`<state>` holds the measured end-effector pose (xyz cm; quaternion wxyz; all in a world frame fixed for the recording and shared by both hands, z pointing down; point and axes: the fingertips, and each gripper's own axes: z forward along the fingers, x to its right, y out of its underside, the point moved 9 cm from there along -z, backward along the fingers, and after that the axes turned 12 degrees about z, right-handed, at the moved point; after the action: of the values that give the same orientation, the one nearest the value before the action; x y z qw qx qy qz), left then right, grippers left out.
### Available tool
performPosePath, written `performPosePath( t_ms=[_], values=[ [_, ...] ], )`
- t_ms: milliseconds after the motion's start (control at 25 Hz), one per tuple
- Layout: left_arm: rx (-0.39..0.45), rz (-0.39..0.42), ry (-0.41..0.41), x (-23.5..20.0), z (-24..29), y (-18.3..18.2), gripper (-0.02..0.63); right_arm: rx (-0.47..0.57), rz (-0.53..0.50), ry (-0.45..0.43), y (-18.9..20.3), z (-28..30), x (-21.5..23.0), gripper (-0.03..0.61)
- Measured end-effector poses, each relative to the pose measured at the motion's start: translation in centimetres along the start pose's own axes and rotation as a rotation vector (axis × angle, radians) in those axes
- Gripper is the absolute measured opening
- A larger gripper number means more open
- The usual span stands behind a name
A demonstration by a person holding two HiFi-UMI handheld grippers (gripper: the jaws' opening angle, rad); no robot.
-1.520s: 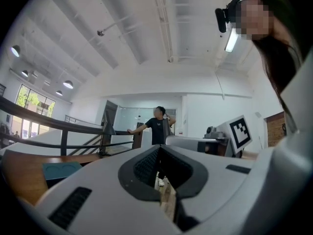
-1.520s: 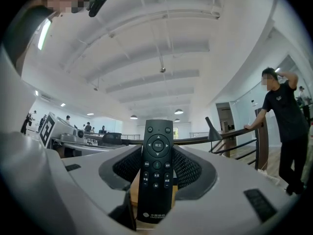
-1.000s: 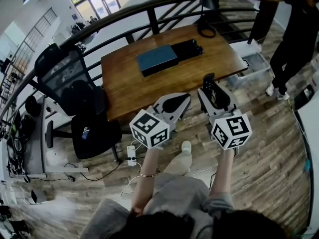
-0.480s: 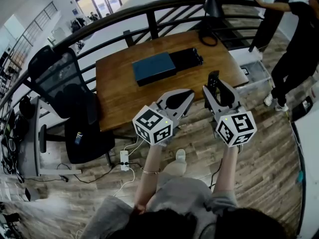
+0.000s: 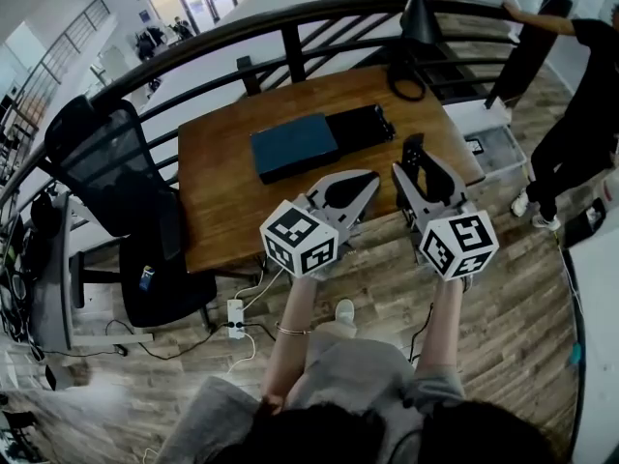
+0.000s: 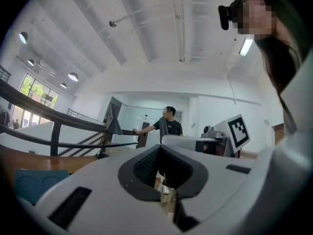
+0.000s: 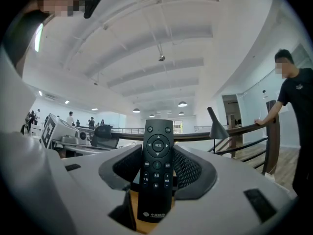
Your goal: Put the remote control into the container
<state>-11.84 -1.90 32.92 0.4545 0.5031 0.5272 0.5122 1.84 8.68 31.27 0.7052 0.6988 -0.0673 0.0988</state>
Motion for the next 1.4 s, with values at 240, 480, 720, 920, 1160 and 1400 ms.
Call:
performPosePath(
  t_ms=[240, 480, 720, 920, 1160, 1400],
  values=[
    [-0.019, -0.021, -0.015, -2.8, 1.6, 1.2, 0.003, -0.016, 0.009, -0.014, 0.1, 2.7, 2.1, 0.209],
    [-0.031, -0.015, -0.021, -4.2, 2.4, 1.2, 0.003, -0.018, 0.020, -0.022, 0.0, 4.2, 3.0, 0.209],
    [-0.038, -0.020, -0.044, -4.8, 2.9, 1.6, 0.003, -0.036, 0.028, -0.032, 0.2, 5.4, 4.6, 0.209],
    [-0.055, -0.032, -0.086, -6.4, 4.4, 2.7, 0.003, -0.054, 0.035, -0.068, 0.2, 7.8, 7.0, 0.209],
    [-0.071, -0.044, -0.155, -8.7, 6.9, 3.4, 0.003, -0.087, 0.034, -0.141, -0.3, 11.2, 10.1, 0.209],
    [-0.096, -0.050, -0.218, -11.2, 9.6, 4.4, 0.003, -0.129, 0.026, -0.207, -0.6, 15.0, 13.5, 0.209]
  ],
)
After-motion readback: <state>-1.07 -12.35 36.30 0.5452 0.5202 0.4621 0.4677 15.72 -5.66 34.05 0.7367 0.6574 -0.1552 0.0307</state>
